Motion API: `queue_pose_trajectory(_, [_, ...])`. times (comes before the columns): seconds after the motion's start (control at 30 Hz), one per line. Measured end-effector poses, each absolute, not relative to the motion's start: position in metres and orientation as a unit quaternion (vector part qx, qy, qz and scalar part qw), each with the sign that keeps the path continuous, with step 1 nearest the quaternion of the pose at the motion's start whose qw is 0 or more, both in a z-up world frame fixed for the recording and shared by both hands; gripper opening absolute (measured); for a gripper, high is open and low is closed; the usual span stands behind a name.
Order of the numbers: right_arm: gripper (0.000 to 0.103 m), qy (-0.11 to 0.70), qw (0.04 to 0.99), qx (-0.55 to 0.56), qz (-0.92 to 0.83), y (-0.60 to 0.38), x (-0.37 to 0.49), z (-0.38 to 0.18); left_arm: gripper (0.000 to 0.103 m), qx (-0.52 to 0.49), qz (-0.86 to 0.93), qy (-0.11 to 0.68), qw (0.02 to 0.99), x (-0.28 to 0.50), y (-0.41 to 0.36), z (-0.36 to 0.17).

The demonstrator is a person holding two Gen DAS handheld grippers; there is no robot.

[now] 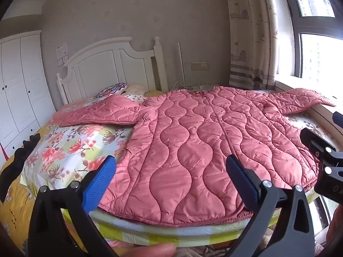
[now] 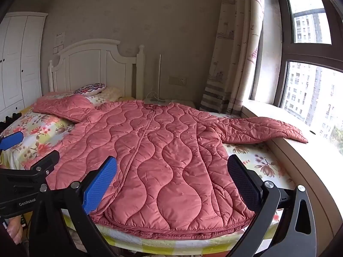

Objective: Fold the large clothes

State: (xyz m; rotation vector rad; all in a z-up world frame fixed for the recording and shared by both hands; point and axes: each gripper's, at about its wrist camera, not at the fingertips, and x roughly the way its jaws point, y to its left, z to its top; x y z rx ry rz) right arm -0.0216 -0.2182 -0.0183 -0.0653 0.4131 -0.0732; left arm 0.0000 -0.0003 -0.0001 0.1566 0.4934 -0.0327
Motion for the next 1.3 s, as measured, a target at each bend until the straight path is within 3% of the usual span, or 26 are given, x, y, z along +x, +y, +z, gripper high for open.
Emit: queue_pose_trajectory(1.3, [0.099,0.244,0.969,0.001,-0.036,-0.227,-0.011,-0.031,0.101,0.078,-0.018,0.255,0.964,0.002,0.005,-0.011])
